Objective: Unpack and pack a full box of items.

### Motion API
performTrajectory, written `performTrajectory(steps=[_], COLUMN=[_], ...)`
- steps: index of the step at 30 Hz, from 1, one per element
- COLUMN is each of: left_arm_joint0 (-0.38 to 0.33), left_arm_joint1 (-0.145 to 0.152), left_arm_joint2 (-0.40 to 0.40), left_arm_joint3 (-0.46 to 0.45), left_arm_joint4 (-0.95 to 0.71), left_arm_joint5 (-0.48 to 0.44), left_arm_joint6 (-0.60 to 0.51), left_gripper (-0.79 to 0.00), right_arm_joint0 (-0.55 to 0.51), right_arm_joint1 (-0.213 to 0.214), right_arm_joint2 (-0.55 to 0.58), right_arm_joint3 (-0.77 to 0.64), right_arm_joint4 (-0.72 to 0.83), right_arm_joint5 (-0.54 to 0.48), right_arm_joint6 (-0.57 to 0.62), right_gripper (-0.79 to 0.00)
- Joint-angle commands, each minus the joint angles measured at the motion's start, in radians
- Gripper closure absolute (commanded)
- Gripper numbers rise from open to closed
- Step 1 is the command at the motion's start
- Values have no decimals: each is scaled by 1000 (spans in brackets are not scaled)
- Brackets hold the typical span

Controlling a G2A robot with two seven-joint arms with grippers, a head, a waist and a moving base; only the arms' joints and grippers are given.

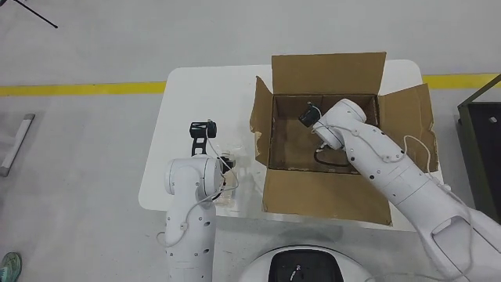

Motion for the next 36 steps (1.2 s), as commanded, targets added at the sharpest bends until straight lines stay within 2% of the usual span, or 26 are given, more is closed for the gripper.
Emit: performTrajectory(steps=[1, 9, 29, 30, 32, 34, 36], left_arm_joint0=[0, 0, 0, 0, 0, 0, 0], left_arm_joint1=[0, 0, 0, 0, 0, 0, 0], left_arm_joint2=[0, 0, 0, 0, 0, 0, 0], left_arm_joint3=[0, 0, 0, 0, 0, 0, 0], left_arm_joint4=[0, 0, 0, 0, 0, 0, 0], left_arm_joint5=[0, 0, 0, 0, 0, 0, 0], left_arm_joint6=[0, 0, 0, 0, 0, 0, 0], left_gripper=[-785, -785, -785, -785, -785, -785, -785], right_arm_joint0=[4, 15, 47, 49, 52, 54, 53], right_arm_joint1=[-2, -12, -44, -45, -48, -50, -52], right_arm_joint2=[2, 8, 5, 5, 5, 4, 4], right_arm_joint3=[11, 58, 176, 180, 185, 184, 178], right_arm_joint4=[1, -3, 13, 13, 13, 14, 17], right_arm_joint5=[1, -5, -25, -26, -28, -31, -38], right_arm_joint6=[-8, -62, -116, -118, -120, -122, -122], right_gripper=[-326, -348, -308, -292, -212, -15, 0])
